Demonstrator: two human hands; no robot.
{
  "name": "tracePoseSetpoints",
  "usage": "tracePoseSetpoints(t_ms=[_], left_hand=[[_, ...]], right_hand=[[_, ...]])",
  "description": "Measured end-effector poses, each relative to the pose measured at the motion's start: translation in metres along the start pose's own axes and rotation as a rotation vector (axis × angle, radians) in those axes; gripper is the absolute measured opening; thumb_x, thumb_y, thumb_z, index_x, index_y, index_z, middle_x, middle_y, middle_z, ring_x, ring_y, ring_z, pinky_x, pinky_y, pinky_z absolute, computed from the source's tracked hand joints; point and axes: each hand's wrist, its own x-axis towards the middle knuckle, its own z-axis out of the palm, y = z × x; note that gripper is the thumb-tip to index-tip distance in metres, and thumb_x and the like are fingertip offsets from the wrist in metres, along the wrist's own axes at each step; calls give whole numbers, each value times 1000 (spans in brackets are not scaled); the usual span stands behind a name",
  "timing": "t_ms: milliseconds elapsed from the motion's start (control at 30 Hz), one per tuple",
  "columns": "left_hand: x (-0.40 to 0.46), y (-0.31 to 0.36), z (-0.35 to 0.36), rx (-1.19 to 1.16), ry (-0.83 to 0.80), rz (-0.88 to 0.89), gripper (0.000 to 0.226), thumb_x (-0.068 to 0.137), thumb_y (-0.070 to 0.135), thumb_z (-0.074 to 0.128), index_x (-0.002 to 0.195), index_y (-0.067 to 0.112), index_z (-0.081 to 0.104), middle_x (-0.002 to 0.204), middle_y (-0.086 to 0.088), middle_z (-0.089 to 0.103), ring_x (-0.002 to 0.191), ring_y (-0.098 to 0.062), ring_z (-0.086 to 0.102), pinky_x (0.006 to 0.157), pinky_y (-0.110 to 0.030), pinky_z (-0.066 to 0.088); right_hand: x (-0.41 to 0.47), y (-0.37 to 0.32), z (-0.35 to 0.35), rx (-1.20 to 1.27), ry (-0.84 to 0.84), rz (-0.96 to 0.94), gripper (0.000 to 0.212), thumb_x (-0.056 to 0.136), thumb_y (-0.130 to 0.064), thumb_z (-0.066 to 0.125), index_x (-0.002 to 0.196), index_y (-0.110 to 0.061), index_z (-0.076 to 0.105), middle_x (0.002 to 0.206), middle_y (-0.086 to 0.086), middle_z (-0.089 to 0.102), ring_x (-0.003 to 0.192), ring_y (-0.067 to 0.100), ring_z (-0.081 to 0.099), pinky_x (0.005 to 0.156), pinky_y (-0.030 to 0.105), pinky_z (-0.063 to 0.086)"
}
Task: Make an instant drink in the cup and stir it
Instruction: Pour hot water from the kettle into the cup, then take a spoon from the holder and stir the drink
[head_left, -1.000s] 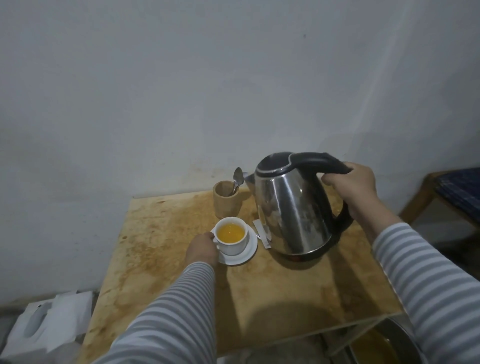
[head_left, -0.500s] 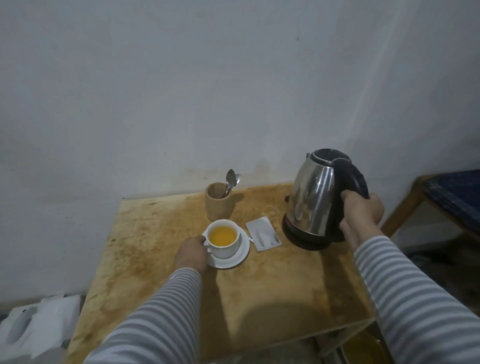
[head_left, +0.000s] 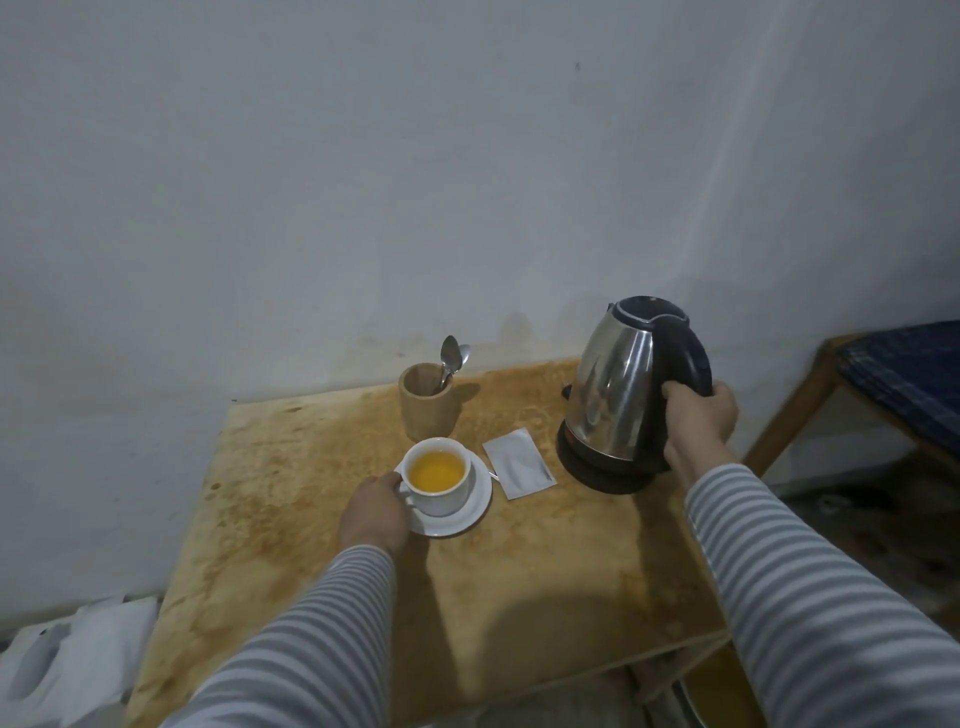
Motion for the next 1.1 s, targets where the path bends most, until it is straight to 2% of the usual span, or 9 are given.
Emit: tracePoseSetpoints(t_ms=[167, 533, 667, 767, 867, 933, 1000, 1067, 1100], left_hand=[[0, -1, -2, -8, -13, 2, 42, 91, 8, 39, 122, 22, 64, 123, -8, 66, 106, -30, 64, 93, -45, 54], [2, -2, -1, -51, -13, -26, 43, 94, 11, 36, 126, 23, 62, 128, -9, 64, 109, -31, 63, 96, -46, 53], [1, -2, -1, -47, -16, -20, 44, 94, 13, 36, 128, 23, 61, 130, -8, 63, 112, -32, 62, 97, -47, 51], [0, -3, -1, -47, -10, -25, 44, 94, 13, 35, 130, 23, 59, 131, -8, 61, 114, -31, 61, 98, -47, 51], [-3, -1, -3, -43, -12, -22, 44, 95, 14, 35, 132, 22, 58, 134, -7, 58, 116, -30, 59, 100, -47, 50], [-4, -1, -5, -53, -9, -15, 43, 95, 15, 37, 131, 23, 58, 134, -6, 57, 116, -30, 59, 100, -47, 50], [-6, -1, -7, -48, -15, 8, 41, 95, 16, 41, 131, 22, 58, 134, -5, 57, 116, -30, 58, 100, -45, 50], [-7, -2, -8, -51, -17, 39, 38, 95, 17, 44, 129, 21, 59, 133, -6, 58, 117, -30, 58, 99, -43, 49], [-8, -3, -10, -56, -17, 49, 37, 95, 19, 46, 129, 21, 60, 132, -6, 58, 117, -29, 58, 98, -43, 49]], right_hand=[[-1, 6, 6, -52, -30, -22, 29, 86, -5, 59, 114, -10, 57, 101, 6, 59, 92, 24, 55, 79, 33, 45], [-8, 35, -7, -85, 106, -55, 12, 81, -12, 59, 92, -16, 61, 90, 6, 63, 83, 24, 58, 76, 37, 49], [-8, 42, -10, -140, 82, -90, 14, 82, -11, 59, 95, -16, 59, 93, 6, 61, 90, 26, 58, 81, 40, 50], [-11, 49, -13, -185, 80, -91, 30, 83, -8, 60, 113, -10, 55, 106, 9, 62, 102, 29, 59, 91, 44, 50], [-19, 80, -8, -209, 99, 189, 47, 82, -15, 63, 126, -10, 50, 119, 12, 61, 109, 33, 60, 91, 45, 50], [-30, 104, 8, -237, 9, 386, 48, 79, -21, 61, 124, -7, 53, 119, 15, 63, 106, 35, 62, 86, 42, 51], [-45, 116, 33, -290, -136, 424, 51, 78, -22, 59, 125, -3, 53, 124, 15, 62, 105, 35, 61, 88, 42, 51], [-63, 104, 61, -503, -304, 290, 33, 88, -16, 54, 117, -1, 56, 116, 15, 61, 92, 28, 56, 77, 35, 46], [-71, 93, 76, -621, -400, 166, 23, 91, -14, 50, 109, -6, 61, 109, 15, 61, 86, 25, 52, 72, 32, 42]])
